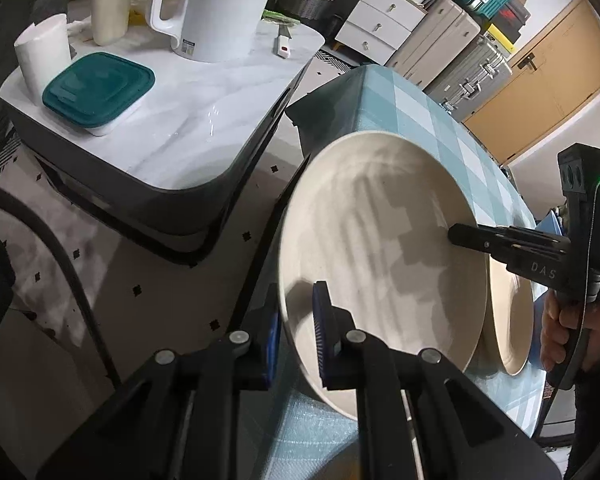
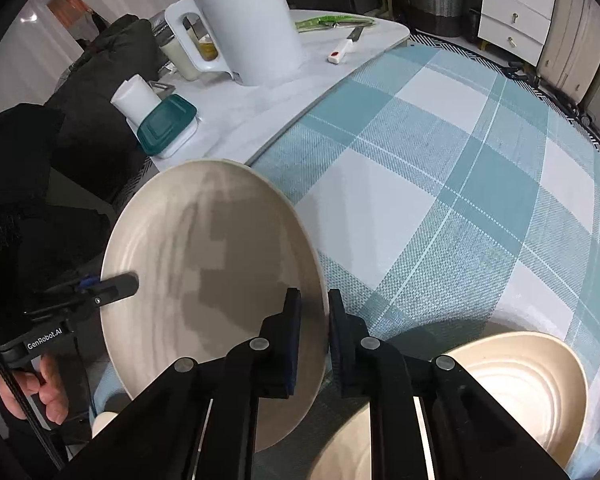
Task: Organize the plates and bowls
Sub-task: 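Carry the cream plate upright with the right gripper toward another cream plate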
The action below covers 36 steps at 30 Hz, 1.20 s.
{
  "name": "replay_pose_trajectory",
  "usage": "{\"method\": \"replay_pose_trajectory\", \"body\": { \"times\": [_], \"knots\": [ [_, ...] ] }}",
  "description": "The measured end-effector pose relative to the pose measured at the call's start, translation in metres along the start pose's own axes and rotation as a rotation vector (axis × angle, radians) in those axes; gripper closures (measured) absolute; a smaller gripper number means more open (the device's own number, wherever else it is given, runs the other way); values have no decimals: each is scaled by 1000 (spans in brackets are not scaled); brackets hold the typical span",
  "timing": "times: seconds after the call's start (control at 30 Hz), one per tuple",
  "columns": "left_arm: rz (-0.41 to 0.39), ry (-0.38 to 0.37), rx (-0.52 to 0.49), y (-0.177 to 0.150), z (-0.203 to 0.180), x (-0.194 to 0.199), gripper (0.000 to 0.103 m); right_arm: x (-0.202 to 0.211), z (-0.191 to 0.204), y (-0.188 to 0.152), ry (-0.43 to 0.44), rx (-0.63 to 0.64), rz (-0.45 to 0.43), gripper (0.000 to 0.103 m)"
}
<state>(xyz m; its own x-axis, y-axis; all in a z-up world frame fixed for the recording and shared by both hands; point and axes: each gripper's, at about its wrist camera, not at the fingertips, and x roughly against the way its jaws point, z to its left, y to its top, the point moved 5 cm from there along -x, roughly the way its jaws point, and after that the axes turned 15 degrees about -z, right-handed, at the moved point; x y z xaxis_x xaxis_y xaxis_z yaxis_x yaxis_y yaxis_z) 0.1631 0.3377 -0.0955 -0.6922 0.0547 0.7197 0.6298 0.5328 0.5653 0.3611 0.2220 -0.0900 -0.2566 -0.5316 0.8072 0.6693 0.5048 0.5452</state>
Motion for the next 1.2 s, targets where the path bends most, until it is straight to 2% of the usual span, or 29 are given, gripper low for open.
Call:
{"method": "replay_pose_trajectory", "body": {
  "times": [0.47,0.73,0.93,1.03,1.2],
  "knots": [
    [18,35,-7,-1,4,-5,90,-13,-1,-10,3,-44,23,91],
    [7,41,5,-5,8,-4,90,-14,-4,-16,25,-91,5,91],
    [1,25,26,-5,10,-3,90,-10,-13,-21,102,-179,-24,90],
    [-1,26,28,-6,11,-2,89,-8,-12,-25,142,-168,-41,90],
    [-1,35,19,-5,12,-3,89,-7,-8,-28,129,-143,-54,90]
  ]
}}
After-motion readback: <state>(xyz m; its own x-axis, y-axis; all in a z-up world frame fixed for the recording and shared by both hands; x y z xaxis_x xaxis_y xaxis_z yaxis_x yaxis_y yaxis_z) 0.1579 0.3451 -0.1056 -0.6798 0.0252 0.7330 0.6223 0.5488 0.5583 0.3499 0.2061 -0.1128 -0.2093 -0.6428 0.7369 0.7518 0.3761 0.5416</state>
